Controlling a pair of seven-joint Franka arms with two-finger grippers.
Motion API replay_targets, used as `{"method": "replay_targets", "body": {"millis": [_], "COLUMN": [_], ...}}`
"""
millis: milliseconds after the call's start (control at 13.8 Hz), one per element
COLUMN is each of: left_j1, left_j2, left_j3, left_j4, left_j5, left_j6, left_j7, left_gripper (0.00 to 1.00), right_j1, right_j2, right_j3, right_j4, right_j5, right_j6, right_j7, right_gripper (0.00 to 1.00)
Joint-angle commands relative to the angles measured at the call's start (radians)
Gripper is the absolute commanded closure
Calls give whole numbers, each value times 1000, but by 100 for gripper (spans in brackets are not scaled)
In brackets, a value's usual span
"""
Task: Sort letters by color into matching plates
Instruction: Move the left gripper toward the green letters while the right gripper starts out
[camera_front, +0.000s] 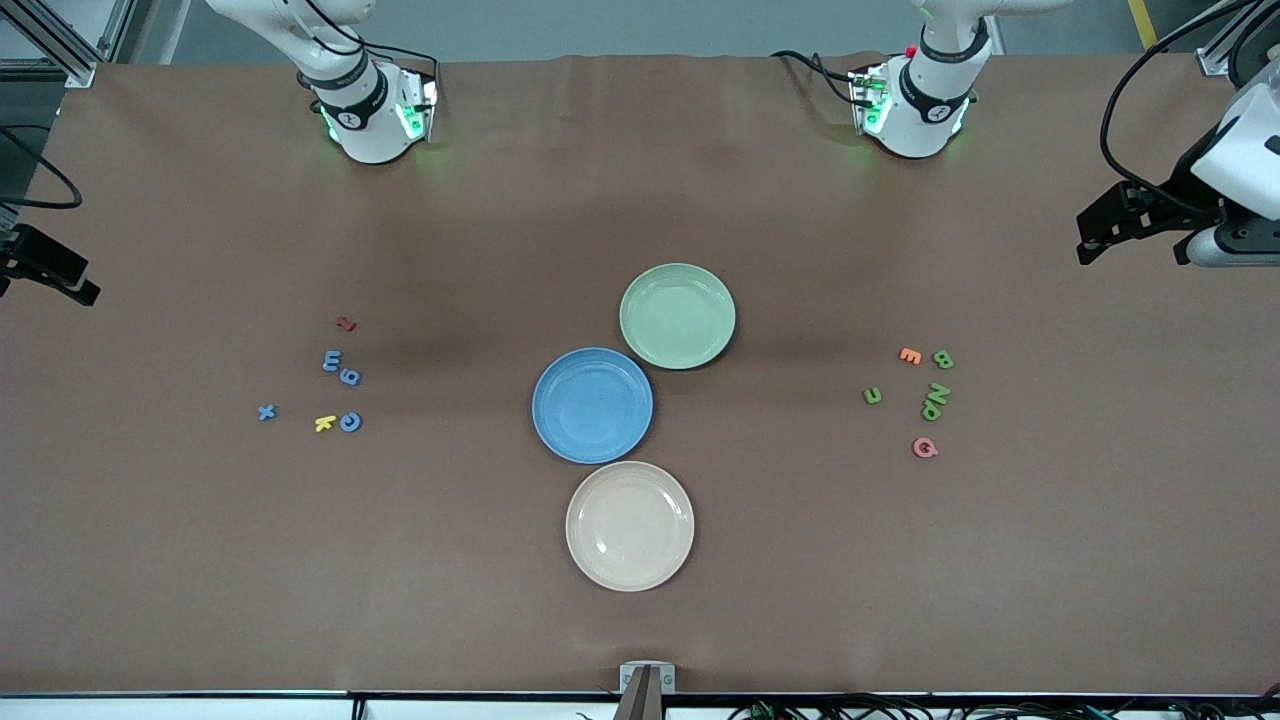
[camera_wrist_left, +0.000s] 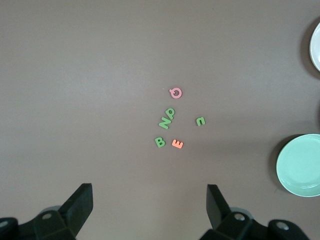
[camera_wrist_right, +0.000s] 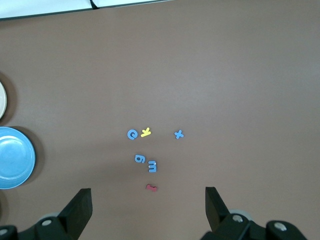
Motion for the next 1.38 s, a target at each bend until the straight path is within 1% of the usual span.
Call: {"method": "replay_targets", "body": {"millis": [0, 145, 364, 509, 582, 800, 945, 1091, 1164, 1309], "left_j1": [3, 4, 4, 1, -2, -9, -14, -14, -14, -31], "left_j2": [-9, -6, 52, 113, 135, 164, 175, 207, 224, 268], "left_j3": [3, 4, 4, 4, 3, -2, -5, -23, -25, -28], "left_j4": [8, 8, 5, -15, -41, -185, -297, -397, -446, -524], "left_j5": [-21, -19, -31, -50, -50, -50, -50, -50, -50, -50], "left_j6": [-27, -27, -12, 48, 82, 253, 397, 528, 606, 755], "left_j7": [21, 21, 35, 35, 27, 12, -6, -16, -29, -78], "left_gripper": [0, 0, 0, 0, 0, 0, 0, 0, 0, 0], "right_j1": [-20, -20, -22, -22, -22, -20, -19, -17, -22, -49], "right_j2": [8, 8, 8, 8, 10, 13, 33, 47, 60, 129], "right_j3": [16, 16, 16, 16, 16, 16, 16, 17, 16, 16], "right_j4": [20, 20, 20, 20, 18, 17, 11, 8, 3, -29], "right_j5": [-10, -10, -9, -7, -6, -26, -26, -24, -24, -26], "right_j6": [-5, -6, -13, -13, -14, -45, -52, -62, -62, -60], "right_j7": [8, 8, 6, 6, 6, 5, 5, -8, -9, -12], "right_gripper": [0, 0, 0, 0, 0, 0, 0, 0, 0, 0]}}
